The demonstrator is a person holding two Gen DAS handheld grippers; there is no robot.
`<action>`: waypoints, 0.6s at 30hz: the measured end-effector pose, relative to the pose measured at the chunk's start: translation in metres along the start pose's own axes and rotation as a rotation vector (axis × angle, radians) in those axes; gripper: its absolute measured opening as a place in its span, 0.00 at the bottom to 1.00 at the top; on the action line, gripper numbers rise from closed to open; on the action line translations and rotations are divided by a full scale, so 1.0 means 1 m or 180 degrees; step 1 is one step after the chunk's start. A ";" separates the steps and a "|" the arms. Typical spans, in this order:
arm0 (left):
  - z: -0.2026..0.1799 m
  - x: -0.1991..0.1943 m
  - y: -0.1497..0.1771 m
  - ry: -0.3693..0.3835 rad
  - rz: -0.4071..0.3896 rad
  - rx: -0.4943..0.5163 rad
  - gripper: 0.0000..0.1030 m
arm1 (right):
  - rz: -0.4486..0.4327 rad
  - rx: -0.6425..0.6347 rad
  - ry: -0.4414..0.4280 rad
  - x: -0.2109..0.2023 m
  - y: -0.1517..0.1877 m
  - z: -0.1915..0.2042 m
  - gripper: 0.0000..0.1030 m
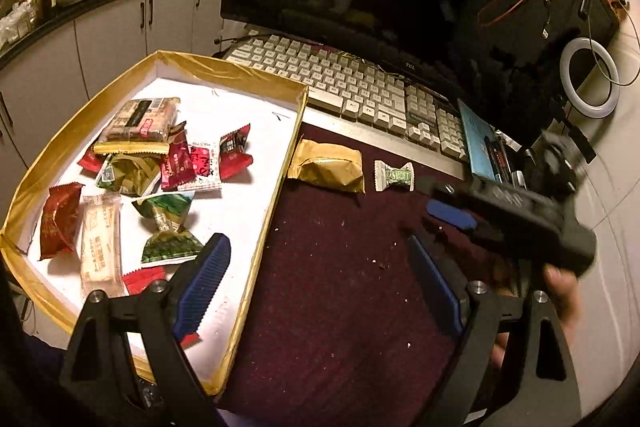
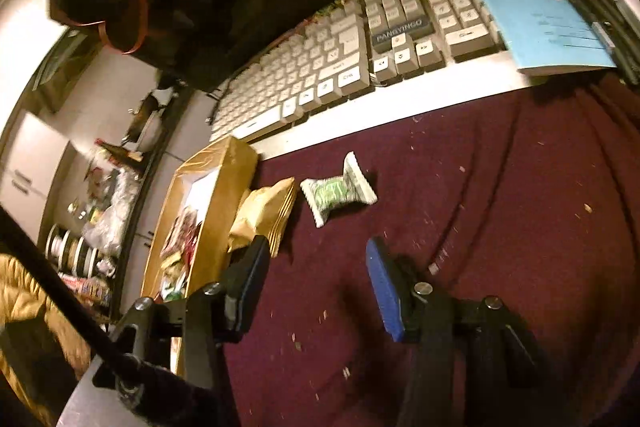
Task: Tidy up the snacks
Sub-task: 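Grasp the green-white wrapped candy on the cloth with the right tool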
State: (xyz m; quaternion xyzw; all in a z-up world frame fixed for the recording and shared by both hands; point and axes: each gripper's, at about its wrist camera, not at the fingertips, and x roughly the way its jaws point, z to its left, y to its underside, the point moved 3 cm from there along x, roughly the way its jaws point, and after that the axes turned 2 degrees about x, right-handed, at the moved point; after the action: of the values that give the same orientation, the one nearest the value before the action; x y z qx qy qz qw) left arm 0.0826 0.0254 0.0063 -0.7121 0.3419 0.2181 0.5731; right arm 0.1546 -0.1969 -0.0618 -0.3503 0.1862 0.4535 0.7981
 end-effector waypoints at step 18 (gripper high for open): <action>0.012 -0.004 -0.001 0.0095 0.0003 -0.0105 0.87 | -0.0072 -0.0098 0.0855 0.037 -0.013 0.018 0.15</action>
State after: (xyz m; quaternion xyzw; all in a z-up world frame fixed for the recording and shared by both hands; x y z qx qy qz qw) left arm 0.0818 0.0381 0.0066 -0.7245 0.3471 0.2134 0.5560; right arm 0.1842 -0.1665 -0.0674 -0.4221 0.2805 0.3963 0.7656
